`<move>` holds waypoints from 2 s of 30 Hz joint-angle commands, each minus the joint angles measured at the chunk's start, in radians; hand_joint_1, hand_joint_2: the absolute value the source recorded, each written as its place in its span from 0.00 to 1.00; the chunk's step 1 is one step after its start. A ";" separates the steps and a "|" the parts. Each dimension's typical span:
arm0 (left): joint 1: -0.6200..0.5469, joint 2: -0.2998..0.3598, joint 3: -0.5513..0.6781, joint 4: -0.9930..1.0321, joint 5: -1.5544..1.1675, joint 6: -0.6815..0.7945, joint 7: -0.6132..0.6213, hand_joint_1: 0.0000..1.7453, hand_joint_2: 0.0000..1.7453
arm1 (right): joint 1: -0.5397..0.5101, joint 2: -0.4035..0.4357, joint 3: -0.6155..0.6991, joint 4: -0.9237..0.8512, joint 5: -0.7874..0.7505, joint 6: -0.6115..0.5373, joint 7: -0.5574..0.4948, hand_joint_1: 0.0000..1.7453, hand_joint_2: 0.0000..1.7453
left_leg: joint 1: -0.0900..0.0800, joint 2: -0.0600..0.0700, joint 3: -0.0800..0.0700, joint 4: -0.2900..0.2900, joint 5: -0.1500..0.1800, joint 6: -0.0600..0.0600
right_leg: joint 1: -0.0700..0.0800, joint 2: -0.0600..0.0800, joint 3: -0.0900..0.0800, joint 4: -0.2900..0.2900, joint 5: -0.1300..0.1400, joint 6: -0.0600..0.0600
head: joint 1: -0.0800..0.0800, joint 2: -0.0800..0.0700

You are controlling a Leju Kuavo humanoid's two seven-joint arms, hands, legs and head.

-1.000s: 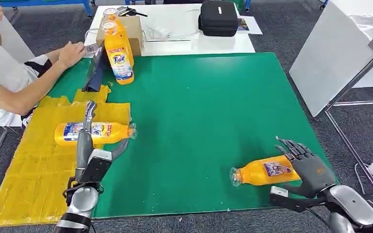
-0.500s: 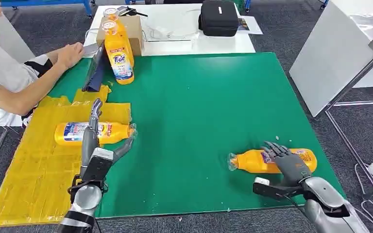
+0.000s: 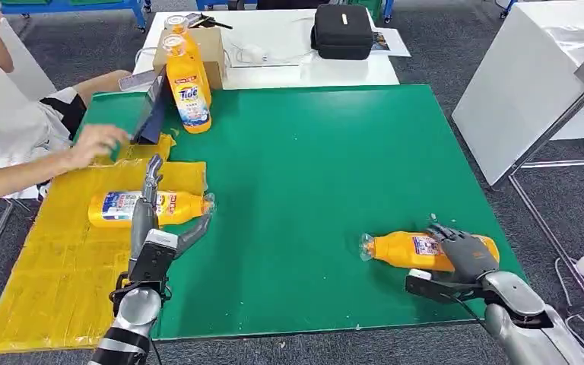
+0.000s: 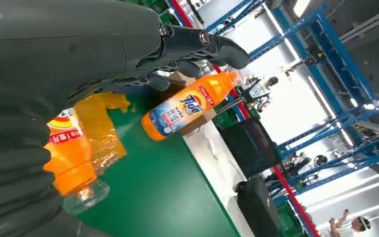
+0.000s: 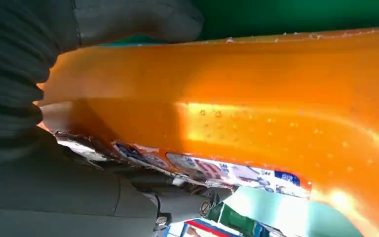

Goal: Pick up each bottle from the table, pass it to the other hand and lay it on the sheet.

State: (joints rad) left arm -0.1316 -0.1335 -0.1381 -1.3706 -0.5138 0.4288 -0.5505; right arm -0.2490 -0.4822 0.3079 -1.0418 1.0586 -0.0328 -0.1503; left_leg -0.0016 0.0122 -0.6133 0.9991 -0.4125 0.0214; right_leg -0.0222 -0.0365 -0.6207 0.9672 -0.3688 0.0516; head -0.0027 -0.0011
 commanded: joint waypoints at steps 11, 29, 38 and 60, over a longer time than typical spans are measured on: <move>0.007 -0.003 0.010 0.010 0.007 -0.017 0.015 0.00 1.00 | 0.011 0.165 -0.024 -0.003 0.026 -0.168 0.027 1.00 1.00 | 0.002 0.001 0.003 -0.001 -0.001 -0.001 | 0.002 0.004 0.003 -0.002 0.000 -0.002 | 0.000 0.000; 0.005 0.023 -0.118 -0.048 0.125 -0.319 0.125 0.00 1.00 | 0.120 0.547 -0.125 -0.470 -0.273 -0.515 -0.144 1.00 1.00 | 0.004 -0.001 -0.004 0.000 0.001 -0.005 | 0.002 0.003 -0.004 0.003 -0.002 -0.003 | 0.000 0.000; -0.001 0.044 -0.154 -0.079 0.239 -0.440 0.129 0.00 1.00 | 0.137 0.607 -0.059 -0.461 -0.420 -0.442 -0.228 1.00 1.00 | 0.003 0.001 -0.002 0.000 -0.001 -0.006 | 0.003 0.005 -0.003 0.003 -0.003 -0.005 | 0.000 0.000; -0.051 0.055 -0.252 -0.097 0.256 -0.462 0.120 0.00 1.00 | 0.015 0.743 0.213 -0.075 -0.435 -0.351 -0.277 1.00 1.00 | 0.004 0.003 -0.003 0.000 0.000 -0.005 | 0.003 0.007 -0.004 0.002 -0.001 -0.004 | 0.001 0.000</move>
State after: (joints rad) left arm -0.1452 -0.1225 -0.3216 -1.4675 -0.2682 -0.0275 -0.4311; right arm -0.1468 0.2270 0.3991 -1.3072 0.6355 -0.3929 -0.4170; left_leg 0.0013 0.0126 -0.6206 0.9986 -0.4100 0.0172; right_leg -0.0201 -0.0359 -0.6286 0.9697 -0.3689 0.0504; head -0.0019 -0.0011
